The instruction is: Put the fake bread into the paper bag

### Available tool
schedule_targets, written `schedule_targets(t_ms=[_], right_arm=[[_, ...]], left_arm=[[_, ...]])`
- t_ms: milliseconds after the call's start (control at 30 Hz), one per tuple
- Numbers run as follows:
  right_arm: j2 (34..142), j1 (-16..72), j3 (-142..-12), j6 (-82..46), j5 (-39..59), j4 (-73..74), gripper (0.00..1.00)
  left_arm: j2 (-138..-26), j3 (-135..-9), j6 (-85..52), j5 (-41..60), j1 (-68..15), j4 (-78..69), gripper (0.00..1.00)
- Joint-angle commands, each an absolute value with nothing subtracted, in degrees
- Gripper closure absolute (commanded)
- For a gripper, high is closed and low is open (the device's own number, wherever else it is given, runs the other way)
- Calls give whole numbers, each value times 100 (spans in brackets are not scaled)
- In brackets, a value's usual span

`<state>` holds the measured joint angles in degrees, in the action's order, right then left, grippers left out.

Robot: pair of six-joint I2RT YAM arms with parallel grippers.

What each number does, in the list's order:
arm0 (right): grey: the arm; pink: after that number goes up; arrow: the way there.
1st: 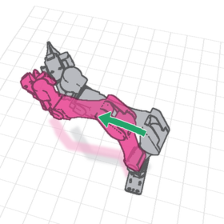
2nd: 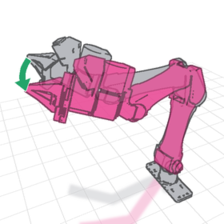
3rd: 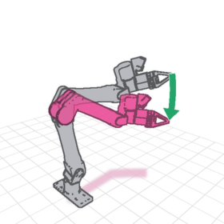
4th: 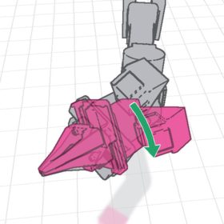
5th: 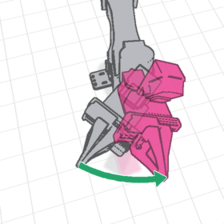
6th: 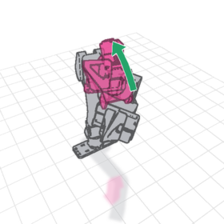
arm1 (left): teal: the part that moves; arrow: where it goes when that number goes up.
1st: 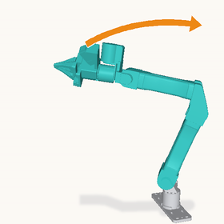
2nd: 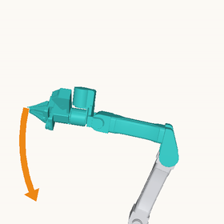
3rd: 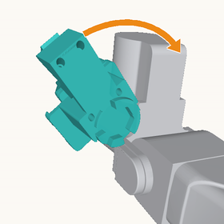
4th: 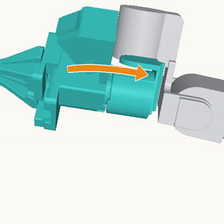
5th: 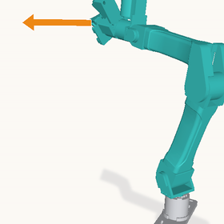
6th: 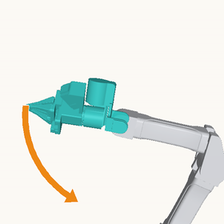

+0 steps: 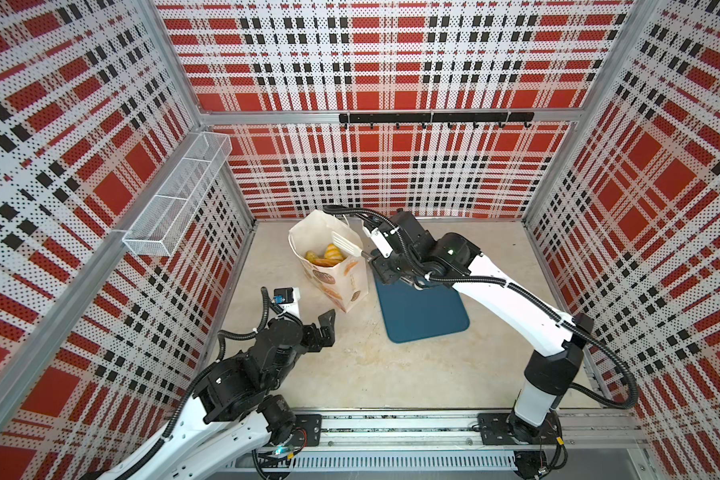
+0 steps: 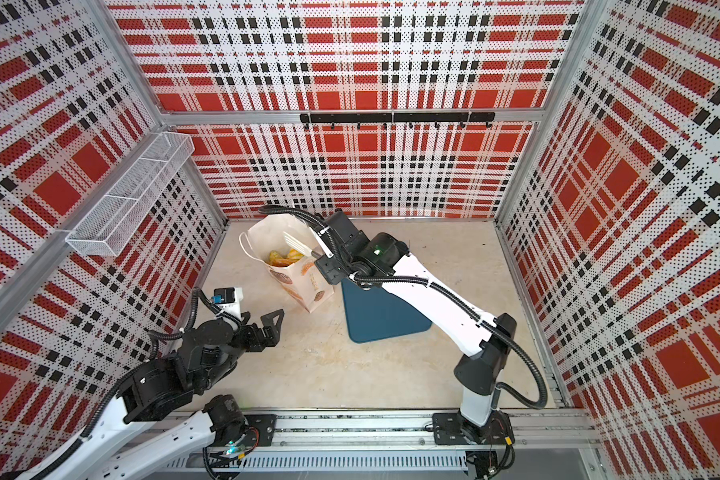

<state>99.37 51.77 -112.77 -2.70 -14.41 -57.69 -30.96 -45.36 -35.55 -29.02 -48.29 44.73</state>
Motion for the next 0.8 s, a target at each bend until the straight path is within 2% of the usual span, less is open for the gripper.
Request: schedule_targets(t_ms=[0,367,767], right_arm=[[9377,4864,-10677,-284,-1752,-5254,33],[8145,3503,-8056,-767,-1633,-4679,33],[7831,2200,-6217,-1004,-1695,-3998,33]], left_arm=[[-3051,-4465,-3670,-3098,-4783,4561,1],[-3078,-4377,-3789,-3217,-4765,4604,1],[-3100,-4299,-3952,-3347,-4737,4760,1]])
